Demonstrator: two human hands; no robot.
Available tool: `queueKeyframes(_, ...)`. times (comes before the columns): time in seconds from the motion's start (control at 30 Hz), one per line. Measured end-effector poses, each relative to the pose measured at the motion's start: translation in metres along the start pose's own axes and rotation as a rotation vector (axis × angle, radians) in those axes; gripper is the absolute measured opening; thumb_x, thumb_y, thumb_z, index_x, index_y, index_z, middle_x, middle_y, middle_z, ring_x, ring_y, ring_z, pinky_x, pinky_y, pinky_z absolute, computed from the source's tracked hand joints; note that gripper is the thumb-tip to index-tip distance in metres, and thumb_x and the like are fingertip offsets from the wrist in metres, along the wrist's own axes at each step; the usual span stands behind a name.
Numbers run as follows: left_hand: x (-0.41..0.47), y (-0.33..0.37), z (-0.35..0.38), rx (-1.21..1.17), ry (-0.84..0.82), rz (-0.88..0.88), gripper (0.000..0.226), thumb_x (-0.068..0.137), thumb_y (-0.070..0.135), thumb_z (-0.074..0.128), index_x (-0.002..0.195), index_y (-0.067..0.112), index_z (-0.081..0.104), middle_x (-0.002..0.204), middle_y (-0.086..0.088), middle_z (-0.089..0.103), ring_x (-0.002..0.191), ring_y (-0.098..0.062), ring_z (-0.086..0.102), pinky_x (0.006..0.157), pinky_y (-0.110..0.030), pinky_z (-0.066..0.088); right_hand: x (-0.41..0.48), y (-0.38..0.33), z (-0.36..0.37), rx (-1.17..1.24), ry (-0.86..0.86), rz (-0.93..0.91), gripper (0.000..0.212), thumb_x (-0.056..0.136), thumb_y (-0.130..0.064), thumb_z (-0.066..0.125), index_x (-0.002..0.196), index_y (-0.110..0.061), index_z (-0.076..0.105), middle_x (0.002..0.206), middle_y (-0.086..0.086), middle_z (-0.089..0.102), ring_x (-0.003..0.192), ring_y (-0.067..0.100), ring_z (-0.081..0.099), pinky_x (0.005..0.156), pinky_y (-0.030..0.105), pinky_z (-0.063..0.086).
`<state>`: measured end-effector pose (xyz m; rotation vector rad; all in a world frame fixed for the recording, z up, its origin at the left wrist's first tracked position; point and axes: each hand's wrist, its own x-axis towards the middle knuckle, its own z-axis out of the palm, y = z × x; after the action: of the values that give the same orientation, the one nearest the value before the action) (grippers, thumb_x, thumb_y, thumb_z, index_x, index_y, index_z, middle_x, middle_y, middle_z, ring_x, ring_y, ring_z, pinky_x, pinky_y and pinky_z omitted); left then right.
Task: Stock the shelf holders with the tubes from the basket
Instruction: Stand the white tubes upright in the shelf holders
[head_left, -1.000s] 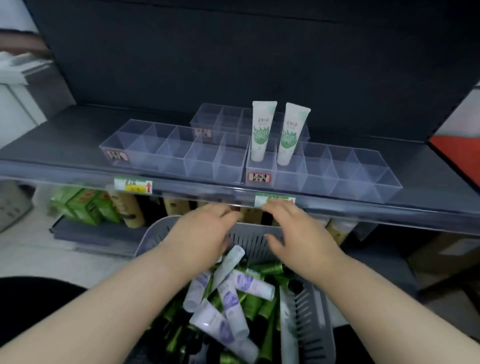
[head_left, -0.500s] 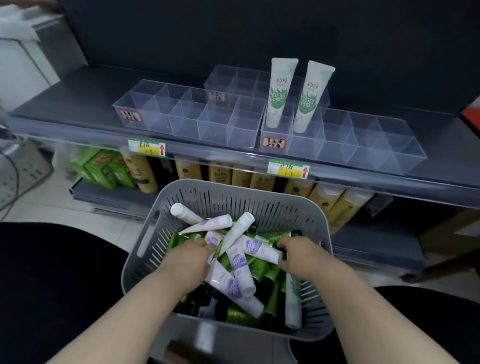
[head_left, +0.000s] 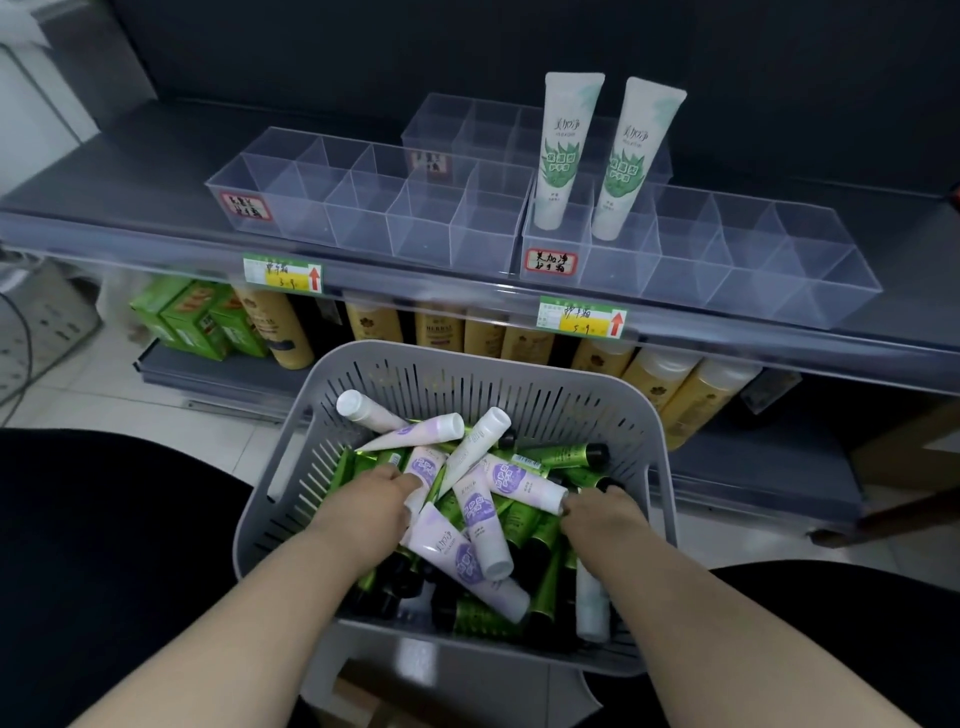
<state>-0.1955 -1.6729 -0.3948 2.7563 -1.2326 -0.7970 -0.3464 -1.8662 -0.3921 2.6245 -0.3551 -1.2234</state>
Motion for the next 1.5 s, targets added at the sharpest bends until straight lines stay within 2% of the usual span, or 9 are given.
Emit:
queueKeyframes(0.17,0.004,-0.004,0.001,-0.063,-0.011,-0.035,0.046,0.093,0.017,0.046,0.138,0.023,0.039,0.141,-0.004,0.035,0.127,-0.023,0.039,0.101,-0.030,0.038,0.001,-0.004,-0.002,-0.184,0.094,0.003,0.045,0.095,-0.017,0.046,0.138,-0.013,0.041,0.131,0.004,0.043,0.119,0.023,0.034,0.093,0.031,0.029)
queueKeyframes(0.4,0.003,-0.012,0.002,-0.119,-0.025,-0.094,0.050,0.091,0.015,0.046,0.139,0.023,0.038,0.133,-0.006,0.044,0.119,-0.023,0.047,0.099,-0.030,0.039,0.000,-0.007,-0.011,-0.198,-0.025,0.124,0.045,0.093,-0.021,0.048,0.137,-0.017,0.039,0.126,0.002,0.051,0.117,0.022,0.039,0.086,0.031,0.030)
queueKeyframes(0.57,0.001,-0.010,0.002,-0.104,-0.030,-0.097,0.051,0.092,0.016,0.044,0.141,0.023,0.034,0.133,-0.007,0.045,0.118,-0.023,0.047,0.096,-0.029,0.041,-0.009,-0.006,-0.022,-0.197,-0.110,0.133,0.051,0.093,-0.024,0.048,0.141,-0.018,0.035,0.135,0.004,0.046,0.125,0.023,0.036,0.105,0.035,0.028)
queueKeyframes(0.73,0.000,-0.008,0.001,-0.088,-0.026,-0.100,0.052,0.092,0.016,0.044,0.142,0.023,0.032,0.134,-0.007,0.045,0.119,-0.023,0.047,0.096,-0.029,0.040,-0.028,-0.001,-0.041,0.201,-0.211,0.107,0.049,0.086,-0.037,0.062,0.128,-0.017,0.047,0.114,-0.002,0.057,0.111,0.019,0.055,0.090,0.031,0.043)
queueKeyframes(0.87,0.000,-0.004,-0.001,-0.060,-0.031,-0.107,0.049,0.093,0.017,0.044,0.141,0.022,0.035,0.131,-0.007,0.045,0.116,-0.023,0.049,0.094,-0.031,0.042,-0.050,0.015,-0.059,0.455,-0.026,0.031,0.029,0.082,-0.039,0.065,0.093,-0.015,0.053,0.081,0.000,0.051,0.082,0.022,0.056,0.068,0.027,0.045)
queueKeyframes(1.13,0.001,0.002,-0.008,-0.021,0.048,-0.054,0.048,0.090,0.023,0.049,0.138,0.024,0.039,0.134,-0.004,0.041,0.123,-0.023,0.041,0.097,-0.034,0.042,-0.061,0.051,-0.068,1.116,0.168,0.071,0.026,0.099,-0.024,0.043,0.109,-0.005,0.056,0.100,0.021,0.065,0.083,0.033,0.068,0.074,0.042,0.056)
queueKeyframes(1.27,0.008,0.014,-0.017,-0.076,0.061,0.066,0.051,0.088,0.015,0.049,0.138,0.024,0.043,0.140,-0.002,0.040,0.129,-0.022,0.037,0.105,-0.033,0.036,-0.059,0.051,-0.072,1.144,0.249,0.080,0.028,0.099,-0.024,0.042,0.109,-0.003,0.057,0.086,0.015,0.063,0.080,0.031,0.067,0.079,0.042,0.056)
queueKeyframes(1.4,0.029,0.042,-0.035,-0.097,0.091,0.146,0.048,0.089,0.011,0.046,0.136,0.021,0.045,0.133,-0.008,0.046,0.122,-0.024,0.043,0.101,-0.032,0.037,-0.056,0.053,-0.078,0.987,0.237,0.102,0.034,0.099,-0.026,0.041,0.117,-0.002,0.057,0.112,0.018,0.062,0.104,0.031,0.060,0.090,0.039,0.049)
queueKeyframes(1.5,0.055,0.068,-0.045,-0.113,0.142,0.170,0.048,0.090,0.013,0.049,0.137,0.018,0.044,0.134,-0.008,0.045,0.123,-0.024,0.044,0.103,-0.032,0.037,-0.050,0.053,-0.078,0.931,0.205,0.099,0.034,0.099,-0.026,0.041,0.116,-0.002,0.058,0.115,0.017,0.061,0.104,0.031,0.060,0.080,0.033,0.046)
